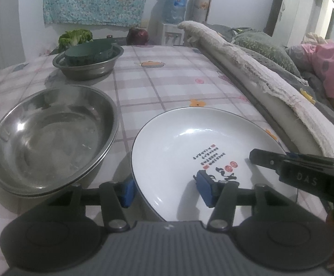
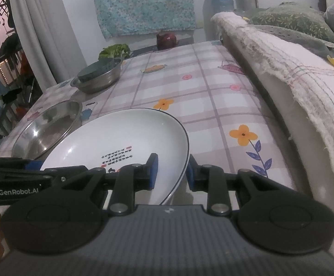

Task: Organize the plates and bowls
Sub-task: 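Carry the white plate with both grippers onto the stacked steel basins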

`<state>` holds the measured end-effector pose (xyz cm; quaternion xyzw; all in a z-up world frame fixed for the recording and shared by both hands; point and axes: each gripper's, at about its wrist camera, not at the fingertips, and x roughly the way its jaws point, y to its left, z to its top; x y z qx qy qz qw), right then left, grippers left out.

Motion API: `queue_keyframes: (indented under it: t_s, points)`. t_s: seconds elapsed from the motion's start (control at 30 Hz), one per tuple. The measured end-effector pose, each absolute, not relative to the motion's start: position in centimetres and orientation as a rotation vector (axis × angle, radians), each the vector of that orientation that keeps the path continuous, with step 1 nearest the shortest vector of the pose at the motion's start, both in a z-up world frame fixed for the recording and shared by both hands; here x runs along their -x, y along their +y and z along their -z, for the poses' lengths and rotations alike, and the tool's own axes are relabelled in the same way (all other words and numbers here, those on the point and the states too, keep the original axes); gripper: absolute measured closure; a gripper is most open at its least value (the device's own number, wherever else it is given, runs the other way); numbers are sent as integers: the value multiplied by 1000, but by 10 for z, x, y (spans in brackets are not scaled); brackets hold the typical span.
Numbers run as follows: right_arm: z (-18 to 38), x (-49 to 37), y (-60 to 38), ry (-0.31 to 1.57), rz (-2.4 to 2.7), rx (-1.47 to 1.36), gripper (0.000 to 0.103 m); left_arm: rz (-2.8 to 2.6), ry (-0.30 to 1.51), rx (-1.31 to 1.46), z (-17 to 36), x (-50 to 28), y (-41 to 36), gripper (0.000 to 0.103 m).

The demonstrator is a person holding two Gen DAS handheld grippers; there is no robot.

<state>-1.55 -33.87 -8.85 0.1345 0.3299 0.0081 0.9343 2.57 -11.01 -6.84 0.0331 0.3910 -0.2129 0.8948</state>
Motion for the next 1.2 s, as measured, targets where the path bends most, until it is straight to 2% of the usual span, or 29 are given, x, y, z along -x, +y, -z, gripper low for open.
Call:
queue_keyframes:
  t_s: [0.77,1.2]
  points:
    - [55,18,-343,603,-9,-277,77,459,726,-25,36,-22,-106,50]
    - [15,-9,-306,539,-68,-240,77,403,658,42,8,-36,-59,50]
